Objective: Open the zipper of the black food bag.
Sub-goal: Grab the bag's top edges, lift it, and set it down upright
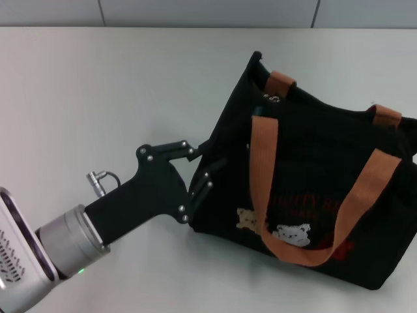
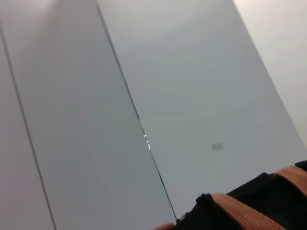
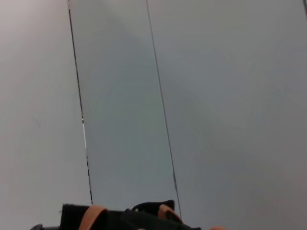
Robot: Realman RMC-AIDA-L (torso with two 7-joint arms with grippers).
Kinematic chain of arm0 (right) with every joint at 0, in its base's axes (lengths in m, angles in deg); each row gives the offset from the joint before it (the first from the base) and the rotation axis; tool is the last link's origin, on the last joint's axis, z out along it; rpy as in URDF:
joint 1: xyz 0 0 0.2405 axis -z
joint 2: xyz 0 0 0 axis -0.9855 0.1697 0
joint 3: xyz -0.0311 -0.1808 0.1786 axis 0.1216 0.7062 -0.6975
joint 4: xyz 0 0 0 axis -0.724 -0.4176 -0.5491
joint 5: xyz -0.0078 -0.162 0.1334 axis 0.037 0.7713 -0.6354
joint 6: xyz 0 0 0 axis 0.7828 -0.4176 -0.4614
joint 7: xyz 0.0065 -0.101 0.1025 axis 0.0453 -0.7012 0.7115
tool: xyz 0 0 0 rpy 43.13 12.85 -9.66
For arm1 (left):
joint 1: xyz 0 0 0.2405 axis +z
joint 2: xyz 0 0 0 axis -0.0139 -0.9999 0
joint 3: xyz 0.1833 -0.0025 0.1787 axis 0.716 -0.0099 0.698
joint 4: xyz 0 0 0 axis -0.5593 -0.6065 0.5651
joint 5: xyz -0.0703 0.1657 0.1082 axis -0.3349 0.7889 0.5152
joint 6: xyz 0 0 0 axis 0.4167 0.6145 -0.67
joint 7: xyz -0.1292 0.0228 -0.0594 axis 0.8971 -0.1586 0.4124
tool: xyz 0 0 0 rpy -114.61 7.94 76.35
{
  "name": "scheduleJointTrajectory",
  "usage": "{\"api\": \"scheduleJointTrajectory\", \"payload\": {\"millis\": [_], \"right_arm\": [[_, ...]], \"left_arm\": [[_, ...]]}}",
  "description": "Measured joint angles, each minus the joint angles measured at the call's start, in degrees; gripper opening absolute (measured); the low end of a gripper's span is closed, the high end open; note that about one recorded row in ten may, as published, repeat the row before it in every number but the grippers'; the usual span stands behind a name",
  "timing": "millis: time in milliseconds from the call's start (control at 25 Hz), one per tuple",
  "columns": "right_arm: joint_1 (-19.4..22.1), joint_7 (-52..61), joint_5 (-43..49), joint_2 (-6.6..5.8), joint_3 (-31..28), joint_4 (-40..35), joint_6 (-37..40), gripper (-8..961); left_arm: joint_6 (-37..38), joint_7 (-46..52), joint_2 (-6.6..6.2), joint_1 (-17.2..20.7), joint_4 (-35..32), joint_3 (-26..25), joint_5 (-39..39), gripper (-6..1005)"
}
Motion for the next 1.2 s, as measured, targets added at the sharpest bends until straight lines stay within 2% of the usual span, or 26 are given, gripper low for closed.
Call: {"api": "scheduleJointTrajectory", "payload": {"millis": [200,280,320,360,440,600,800,1200], "right_arm": [[-0.3,-0.6,0.3,0.03,0.9,0.0,-0.9,827],[-0.4,-0.6,0.3,0.10,1.5,0.1,-1.8,827],[-0.6,-0.6,0.3,0.19,1.9,0.2,-2.4,827],[-0.9,-0.6,0.3,0.31,2.5,0.3,-3.0,827],[-1.8,-0.5,0.3,0.48,5.9,0.6,-3.6,827],[-4.1,1.3,0.3,0.54,16.4,1.0,-5.0,827],[-9.0,5.5,0.3,0.61,26.9,2.9,-11.0,827],[-23.3,6.1,0.0,0.70,34.7,15.4,-27.0,826]], "left_arm": [[0.3,-6.5,0.00,-1.0,-0.3,0.0,0.1,197],[1.7,-12.8,0.00,-0.7,-0.2,0.0,0.1,193],[1.7,-12.8,0.00,-0.7,-0.2,0.0,0.1,191],[3.6,-18.7,0.00,-0.4,-0.4,0.0,0.1,189],[5.1,-21.5,-0.03,-0.3,-0.8,-0.1,0.1,187],[7.9,-22.4,-0.07,-0.3,-3.2,-0.2,0.0,187],[11.0,-22.7,-0.09,-0.8,-5.7,-0.2,0.1,187],[15.6,-24.9,-0.07,-1.9,-7.0,-0.2,0.1,188]]}}
